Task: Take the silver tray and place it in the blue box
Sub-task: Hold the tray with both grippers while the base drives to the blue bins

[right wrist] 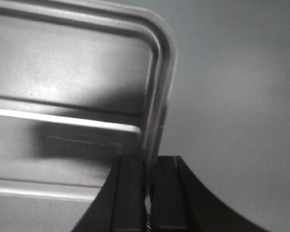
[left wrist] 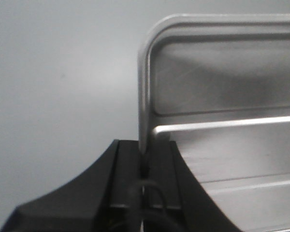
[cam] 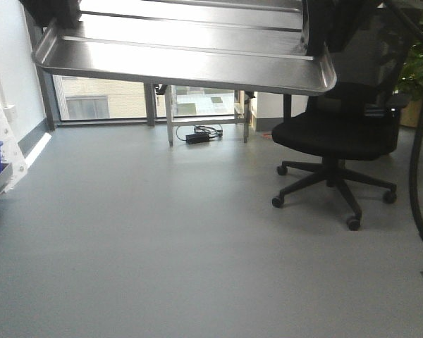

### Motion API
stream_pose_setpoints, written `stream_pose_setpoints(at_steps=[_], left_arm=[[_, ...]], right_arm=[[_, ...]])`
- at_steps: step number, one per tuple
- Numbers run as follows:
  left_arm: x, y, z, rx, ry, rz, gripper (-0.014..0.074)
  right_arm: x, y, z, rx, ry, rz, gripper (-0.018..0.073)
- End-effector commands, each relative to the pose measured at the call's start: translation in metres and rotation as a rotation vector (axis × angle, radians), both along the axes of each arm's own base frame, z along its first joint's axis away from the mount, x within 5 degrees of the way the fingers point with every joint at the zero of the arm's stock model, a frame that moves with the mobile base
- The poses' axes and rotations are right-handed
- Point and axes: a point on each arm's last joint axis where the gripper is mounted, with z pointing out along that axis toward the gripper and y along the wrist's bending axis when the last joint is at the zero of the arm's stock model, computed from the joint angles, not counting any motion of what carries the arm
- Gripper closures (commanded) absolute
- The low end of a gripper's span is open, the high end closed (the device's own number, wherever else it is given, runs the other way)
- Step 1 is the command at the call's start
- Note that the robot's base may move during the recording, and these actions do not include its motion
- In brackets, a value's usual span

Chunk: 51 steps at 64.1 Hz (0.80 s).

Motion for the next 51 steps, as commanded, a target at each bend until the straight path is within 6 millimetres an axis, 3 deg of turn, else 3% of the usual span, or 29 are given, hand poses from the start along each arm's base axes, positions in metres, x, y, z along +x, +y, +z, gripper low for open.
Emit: stream_pose_setpoints(at_steps=[1,51], left_arm=[[-0.006,0.001,0.027,-0.073,-0.114,-0.025,0.0693],[0.001,-0.005,0.016,-0.060,-0.086,-0.026,0.0693]], right_arm=[[-0.004,-0.002,0.027,0.028,-0.119,0.044,0.0503],[-0.003,-0.002,0.027,0.027,-0.118,0.044,0.0503]])
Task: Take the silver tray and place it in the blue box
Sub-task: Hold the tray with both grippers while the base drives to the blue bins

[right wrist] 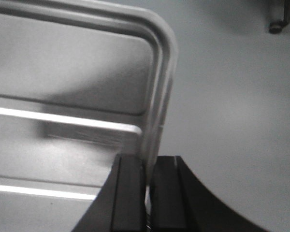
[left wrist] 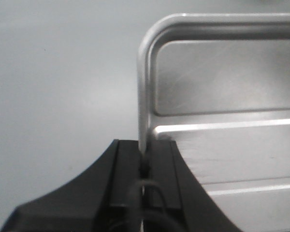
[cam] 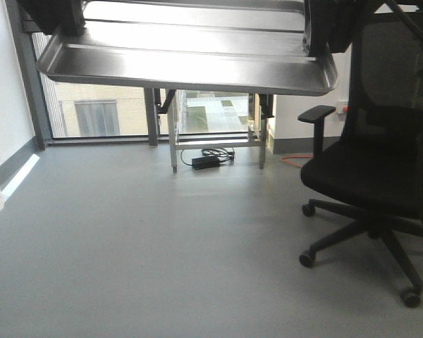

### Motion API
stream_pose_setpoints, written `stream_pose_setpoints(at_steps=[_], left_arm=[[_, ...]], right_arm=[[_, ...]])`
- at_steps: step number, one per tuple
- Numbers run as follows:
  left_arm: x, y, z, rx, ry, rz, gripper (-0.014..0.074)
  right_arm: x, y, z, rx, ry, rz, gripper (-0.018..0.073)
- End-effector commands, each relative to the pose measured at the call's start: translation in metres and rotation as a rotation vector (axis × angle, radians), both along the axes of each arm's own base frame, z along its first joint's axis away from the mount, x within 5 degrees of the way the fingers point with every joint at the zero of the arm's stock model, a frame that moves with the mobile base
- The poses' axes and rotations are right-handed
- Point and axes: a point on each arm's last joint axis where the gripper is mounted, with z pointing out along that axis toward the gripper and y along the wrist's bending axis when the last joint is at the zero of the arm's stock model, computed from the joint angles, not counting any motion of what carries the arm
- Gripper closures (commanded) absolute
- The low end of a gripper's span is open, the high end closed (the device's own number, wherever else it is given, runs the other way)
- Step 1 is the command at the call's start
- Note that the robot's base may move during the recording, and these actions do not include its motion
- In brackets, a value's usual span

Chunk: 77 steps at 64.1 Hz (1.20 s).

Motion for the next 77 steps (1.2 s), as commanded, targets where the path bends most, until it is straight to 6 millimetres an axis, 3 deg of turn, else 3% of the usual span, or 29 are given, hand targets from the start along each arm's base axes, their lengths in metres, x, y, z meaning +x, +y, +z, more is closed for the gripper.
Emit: stream_pose_setpoints(at_steps=[1,77], left_arm=[[-0.0037,-0.0022,0.0227,-0.071,-0.099,-0.027,0.0693],[-0.0023,-0.0038,0.0200,-0.070,-0.090,-0.027,0.0693]], right_arm=[[-0.0031,-0.0014,0.0269,0.032,-0.121,0.046,0.0503],[-0.0031,-0.0014,0.0269,0.032,-0.121,0.046,0.0503]])
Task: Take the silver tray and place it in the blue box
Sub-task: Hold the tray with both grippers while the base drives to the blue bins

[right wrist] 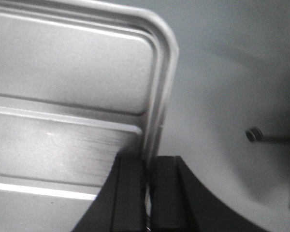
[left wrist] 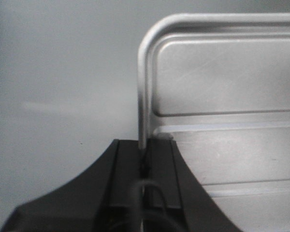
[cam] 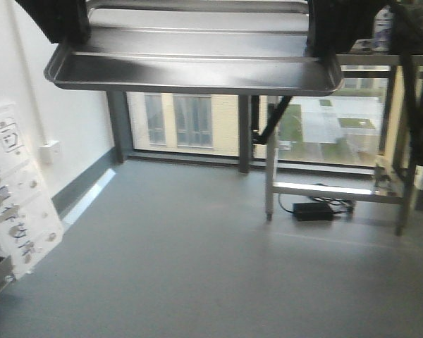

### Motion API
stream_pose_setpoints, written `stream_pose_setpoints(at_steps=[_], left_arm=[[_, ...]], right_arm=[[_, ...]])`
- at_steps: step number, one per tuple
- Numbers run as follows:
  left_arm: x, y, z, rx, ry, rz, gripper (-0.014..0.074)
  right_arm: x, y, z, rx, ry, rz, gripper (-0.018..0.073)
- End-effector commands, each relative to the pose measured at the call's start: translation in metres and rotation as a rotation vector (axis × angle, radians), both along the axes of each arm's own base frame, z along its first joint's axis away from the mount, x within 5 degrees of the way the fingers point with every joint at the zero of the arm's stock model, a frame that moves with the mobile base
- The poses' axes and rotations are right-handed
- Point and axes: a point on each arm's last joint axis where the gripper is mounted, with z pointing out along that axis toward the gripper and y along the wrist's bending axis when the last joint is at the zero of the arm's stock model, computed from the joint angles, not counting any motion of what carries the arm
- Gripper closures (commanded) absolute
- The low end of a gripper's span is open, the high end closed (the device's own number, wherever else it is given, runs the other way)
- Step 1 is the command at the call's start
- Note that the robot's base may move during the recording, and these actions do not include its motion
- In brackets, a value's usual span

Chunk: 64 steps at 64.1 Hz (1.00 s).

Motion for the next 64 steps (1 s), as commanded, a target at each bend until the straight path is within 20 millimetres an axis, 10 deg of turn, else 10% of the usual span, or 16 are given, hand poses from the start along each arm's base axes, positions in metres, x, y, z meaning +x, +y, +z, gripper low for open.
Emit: stream_pose_setpoints(at_steps=[1,64], left_arm=[[-0.0058,-0.0007,0.0253,-0.070,-0.099,-0.028,0.0693],[-0.0059,-0.0008,0.0252,-0.072,-0.098,-0.028,0.0693]], right_arm=[[-0.0029,-0.0003,0.0271,0.044,-0.123,0.050,0.0503],[-0.0029,-0.0003,0.0271,0.044,-0.123,0.050,0.0503]])
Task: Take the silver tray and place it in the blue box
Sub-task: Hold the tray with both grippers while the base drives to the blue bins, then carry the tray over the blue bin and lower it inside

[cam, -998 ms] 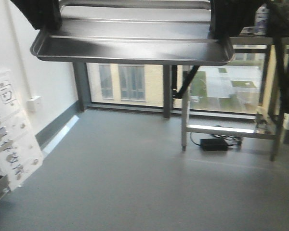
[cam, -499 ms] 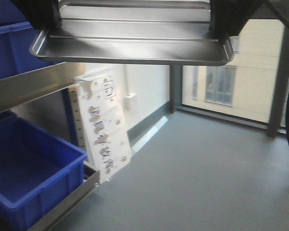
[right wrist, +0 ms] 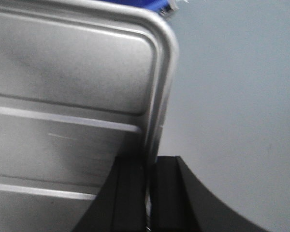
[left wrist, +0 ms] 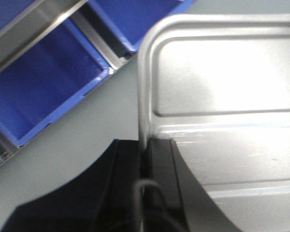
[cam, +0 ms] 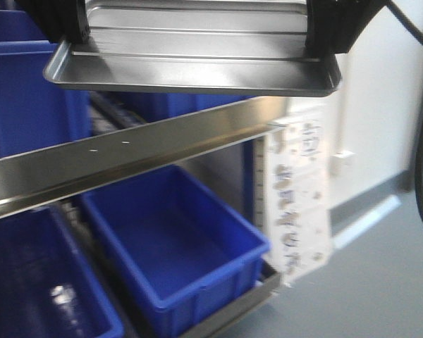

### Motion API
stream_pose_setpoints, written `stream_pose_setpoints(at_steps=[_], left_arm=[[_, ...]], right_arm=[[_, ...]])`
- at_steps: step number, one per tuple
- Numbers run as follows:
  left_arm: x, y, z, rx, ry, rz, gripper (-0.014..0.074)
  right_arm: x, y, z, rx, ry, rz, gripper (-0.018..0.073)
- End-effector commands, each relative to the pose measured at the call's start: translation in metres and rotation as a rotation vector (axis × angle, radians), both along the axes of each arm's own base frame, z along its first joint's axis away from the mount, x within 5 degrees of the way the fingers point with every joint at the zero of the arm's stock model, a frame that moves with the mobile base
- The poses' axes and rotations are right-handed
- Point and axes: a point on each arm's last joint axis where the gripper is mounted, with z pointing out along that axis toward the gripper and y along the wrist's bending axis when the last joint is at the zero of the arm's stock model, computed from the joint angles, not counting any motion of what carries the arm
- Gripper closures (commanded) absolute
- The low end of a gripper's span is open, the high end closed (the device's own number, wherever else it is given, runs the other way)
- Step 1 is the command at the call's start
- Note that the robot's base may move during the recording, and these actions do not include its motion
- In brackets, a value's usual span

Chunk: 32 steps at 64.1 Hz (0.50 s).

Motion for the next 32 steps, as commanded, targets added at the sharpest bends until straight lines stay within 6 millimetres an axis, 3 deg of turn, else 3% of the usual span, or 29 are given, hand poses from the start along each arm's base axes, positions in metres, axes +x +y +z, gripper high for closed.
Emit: stream_pose_setpoints(at_steps=[1,32], left_arm=[[-0.0059,-0.0008,0.0252,-0.072,-0.098,-0.028,0.0693],[-0.0059,-0.0008,0.0252,-0.072,-0.098,-0.028,0.0693]], right_arm=[[-0.0029,-0.0003,0.0271,0.044,-0.123,0.050,0.0503],[-0.0029,-0.0003,0.0271,0.044,-0.123,0.050,0.0503]])
